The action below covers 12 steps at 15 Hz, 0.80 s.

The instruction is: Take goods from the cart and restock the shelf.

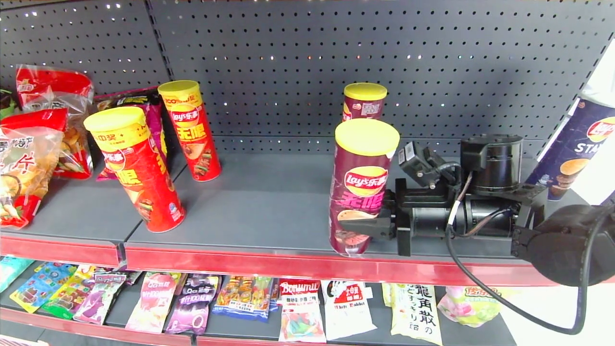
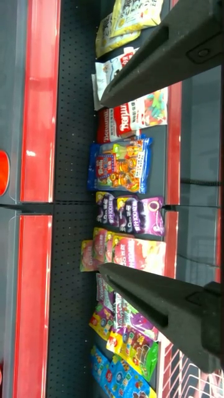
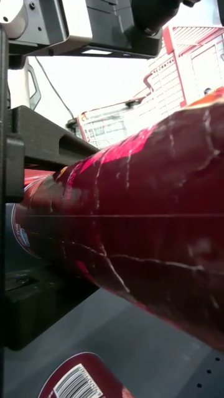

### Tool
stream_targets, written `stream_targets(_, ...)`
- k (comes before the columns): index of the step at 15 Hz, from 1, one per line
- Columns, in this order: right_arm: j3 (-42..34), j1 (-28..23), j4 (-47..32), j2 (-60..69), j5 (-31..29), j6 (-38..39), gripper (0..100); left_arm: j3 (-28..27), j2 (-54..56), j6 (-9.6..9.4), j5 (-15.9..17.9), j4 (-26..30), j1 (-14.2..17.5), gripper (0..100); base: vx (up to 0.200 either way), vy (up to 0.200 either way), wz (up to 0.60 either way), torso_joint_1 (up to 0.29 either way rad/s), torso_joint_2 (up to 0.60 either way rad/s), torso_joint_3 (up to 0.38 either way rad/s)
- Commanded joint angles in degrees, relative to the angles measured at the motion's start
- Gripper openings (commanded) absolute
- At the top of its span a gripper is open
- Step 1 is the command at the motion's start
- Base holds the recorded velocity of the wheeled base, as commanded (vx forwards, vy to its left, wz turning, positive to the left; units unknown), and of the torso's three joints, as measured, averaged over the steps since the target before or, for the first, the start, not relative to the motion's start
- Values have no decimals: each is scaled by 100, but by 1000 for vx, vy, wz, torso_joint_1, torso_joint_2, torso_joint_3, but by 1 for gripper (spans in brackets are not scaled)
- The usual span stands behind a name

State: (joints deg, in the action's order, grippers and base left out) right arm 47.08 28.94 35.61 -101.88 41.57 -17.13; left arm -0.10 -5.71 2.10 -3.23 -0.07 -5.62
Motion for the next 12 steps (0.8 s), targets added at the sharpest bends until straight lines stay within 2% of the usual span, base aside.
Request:
stream_targets(1,-6,15,-10,-8,9,-1,0,1,-10,1,-2,-1,-1,100,0,0,0,0,0,0)
stream_targets(9,-15,33,-19,-8,0,-1,0,1,-10,1,-2,-1,-1,100,0,0,0,0,0,0)
stream_targets(10,-15,33,-19,-8,9,-27,100,1,-10,1,-2,-1,-1,100,0,0,0,0,0,0)
stream_targets(12,-15,33,-19,19,0,-19,100,1,-10,1,-2,-1,-1,100,0,0,0,0,0,0)
